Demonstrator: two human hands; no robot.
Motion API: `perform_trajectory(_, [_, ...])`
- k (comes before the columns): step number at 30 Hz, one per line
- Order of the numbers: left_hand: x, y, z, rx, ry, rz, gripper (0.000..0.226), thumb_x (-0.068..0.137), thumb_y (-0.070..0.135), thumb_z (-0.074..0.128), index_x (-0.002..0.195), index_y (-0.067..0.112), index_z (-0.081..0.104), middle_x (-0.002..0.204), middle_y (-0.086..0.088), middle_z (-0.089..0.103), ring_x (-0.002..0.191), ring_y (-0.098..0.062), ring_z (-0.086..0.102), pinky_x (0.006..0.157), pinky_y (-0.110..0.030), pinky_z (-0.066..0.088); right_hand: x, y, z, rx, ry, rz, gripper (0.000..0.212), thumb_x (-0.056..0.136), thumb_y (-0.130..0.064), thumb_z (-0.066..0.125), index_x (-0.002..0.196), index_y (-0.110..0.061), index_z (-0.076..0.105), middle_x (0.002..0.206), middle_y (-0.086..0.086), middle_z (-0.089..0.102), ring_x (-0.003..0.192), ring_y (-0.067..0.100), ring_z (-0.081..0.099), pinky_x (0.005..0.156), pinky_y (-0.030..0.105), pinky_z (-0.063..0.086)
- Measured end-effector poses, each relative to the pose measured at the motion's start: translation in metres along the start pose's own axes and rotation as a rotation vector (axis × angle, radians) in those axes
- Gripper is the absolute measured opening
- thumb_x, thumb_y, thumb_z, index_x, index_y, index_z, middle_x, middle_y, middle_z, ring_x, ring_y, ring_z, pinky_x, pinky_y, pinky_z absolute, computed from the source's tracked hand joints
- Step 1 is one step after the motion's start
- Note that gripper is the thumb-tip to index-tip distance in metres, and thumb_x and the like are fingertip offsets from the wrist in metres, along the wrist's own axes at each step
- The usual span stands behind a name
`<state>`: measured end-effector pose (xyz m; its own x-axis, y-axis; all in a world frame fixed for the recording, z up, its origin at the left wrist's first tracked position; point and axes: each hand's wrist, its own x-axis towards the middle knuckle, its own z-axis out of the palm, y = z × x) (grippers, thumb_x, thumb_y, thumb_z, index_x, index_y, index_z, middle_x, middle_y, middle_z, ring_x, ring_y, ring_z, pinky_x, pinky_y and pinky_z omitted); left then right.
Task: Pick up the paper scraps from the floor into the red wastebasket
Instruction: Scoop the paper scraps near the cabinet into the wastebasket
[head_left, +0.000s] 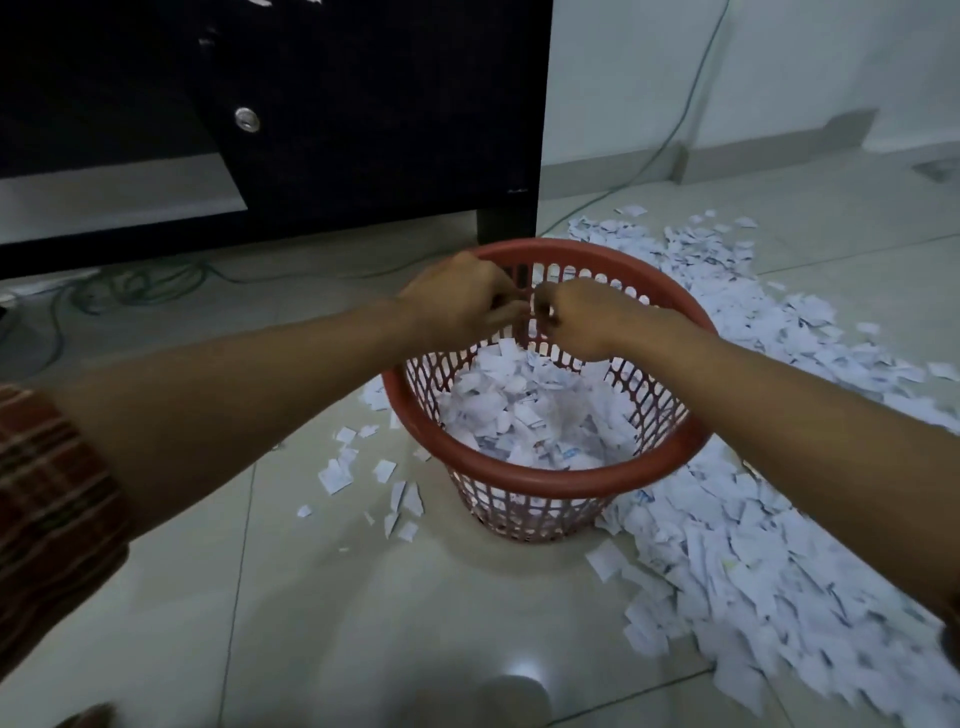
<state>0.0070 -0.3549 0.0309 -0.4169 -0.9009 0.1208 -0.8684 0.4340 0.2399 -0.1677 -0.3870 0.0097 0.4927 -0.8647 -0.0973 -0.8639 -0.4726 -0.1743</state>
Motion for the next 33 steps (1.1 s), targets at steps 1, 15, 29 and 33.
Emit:
perform_trajectory(1, [-0.003,-0.006,-0.003,-0.008,0.015,0.024,0.029,0.099,0.031,0.049,0.086,0.013,0.067,0.067,-0.001,0.062,0.056,-0.015,0.059,0.058,-0.033,0.053,0.001,-0.006,0.001,0.019,-0.023,0.009,0.02,0.096,-0.023,0.051,0.115,-0.017,0.054,0.108,0.006,0.061,0.09,0.022,0.057,0.073,0.033,0.046])
perform_trajectory(15, [-0.049,-0.129,-0.027,-0.222,0.211,0.355,0.032,0.089,0.042,0.044,0.109,0.023,0.06,0.111,0.001,0.054,0.104,-0.021,0.05,0.095,-0.045,0.042,0.027,-0.151,-0.002,-0.085,0.425,0.292,0.023,0.09,-0.036,0.047,0.082,-0.018,0.06,0.083,0.008,0.061,0.076,0.03,0.059,0.06,0.032,0.037])
perform_trajectory(29, [-0.119,-0.283,0.08,-0.408,0.024,0.155,0.033,0.087,0.04,0.05,0.112,0.021,0.056,0.117,-0.003,0.053,0.109,-0.028,0.052,0.093,-0.048,0.043,0.071,-0.266,0.118,-0.046,0.34,0.178,0.025,0.09,-0.033,0.054,0.098,-0.01,0.061,0.092,0.008,0.059,0.083,0.025,0.059,0.064,0.031,0.045])
perform_trajectory(33, [-0.135,-0.308,0.125,-0.39,-0.056,0.031,0.033,0.089,0.034,0.059,0.12,0.022,0.054,0.127,-0.004,0.052,0.117,-0.028,0.05,0.098,-0.047,0.041,0.084,-0.243,0.208,0.02,0.244,0.353,0.039,0.088,-0.042,0.058,0.114,-0.013,0.059,0.115,0.012,0.054,0.105,0.031,0.053,0.082,0.04,0.051])
